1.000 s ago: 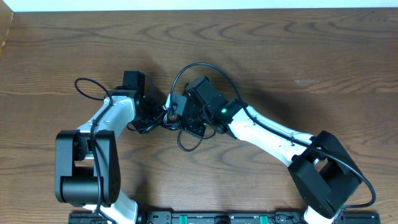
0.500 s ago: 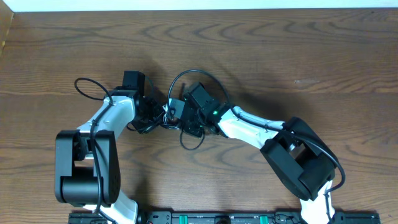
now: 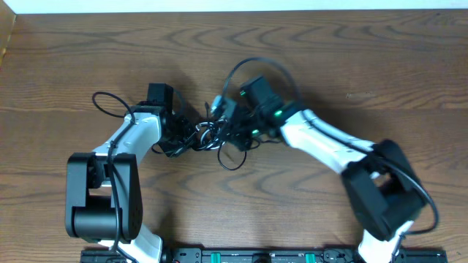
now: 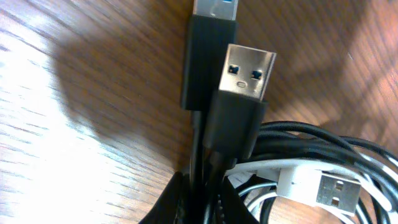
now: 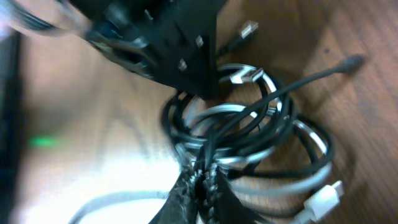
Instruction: Untangle cables
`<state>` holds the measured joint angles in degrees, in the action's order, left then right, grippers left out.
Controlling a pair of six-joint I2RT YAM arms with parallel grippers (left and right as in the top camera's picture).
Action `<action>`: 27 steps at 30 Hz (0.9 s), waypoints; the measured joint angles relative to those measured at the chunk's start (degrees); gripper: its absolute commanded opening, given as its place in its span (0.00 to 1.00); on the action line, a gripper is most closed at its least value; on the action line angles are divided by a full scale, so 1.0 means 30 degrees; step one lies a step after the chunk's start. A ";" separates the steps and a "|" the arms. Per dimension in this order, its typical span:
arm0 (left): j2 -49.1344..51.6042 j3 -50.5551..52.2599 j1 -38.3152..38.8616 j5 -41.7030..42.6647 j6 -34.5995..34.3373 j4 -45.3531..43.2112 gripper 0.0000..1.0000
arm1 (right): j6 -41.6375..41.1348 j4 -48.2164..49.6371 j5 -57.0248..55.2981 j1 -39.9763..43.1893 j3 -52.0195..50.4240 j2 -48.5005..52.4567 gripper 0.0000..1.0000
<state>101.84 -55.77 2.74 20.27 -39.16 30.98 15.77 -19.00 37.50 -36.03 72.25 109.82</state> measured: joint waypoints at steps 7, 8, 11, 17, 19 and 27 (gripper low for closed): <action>0.0007 0.0029 -0.0379 -0.0984 -0.0007 -0.0015 0.08 | 0.0015 -0.1537 0.4918 0.3373 -0.0015 -0.2033 0.01; 0.0000 0.0029 -0.0379 -0.1020 -0.0007 -0.0022 0.08 | 0.0015 -0.1647 0.5158 0.3585 -0.0007 -0.2062 0.04; 0.0000 0.0029 -0.0379 -0.1027 -0.0007 -0.0022 0.08 | 0.0051 -0.2018 0.5078 0.3701 -0.0015 -0.2047 0.27; -0.0007 0.0029 -0.0379 -0.1035 -0.0015 -0.0022 0.08 | -0.0007 -0.1501 0.1435 0.1734 -0.0015 -0.2018 0.58; -0.0007 0.0029 -0.0379 -0.1035 -0.0007 -0.0022 0.08 | 0.0073 -0.1290 -0.0597 0.0423 -0.0015 -0.2011 0.61; -0.0007 0.0029 -0.0379 -0.1093 -0.0015 -0.0022 0.08 | 0.0066 -0.0991 -0.7417 -0.2885 -0.0015 -0.1501 0.45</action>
<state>101.82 -55.68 1.61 16.99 -39.20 30.92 15.97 -21.98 15.25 -44.69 72.20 105.32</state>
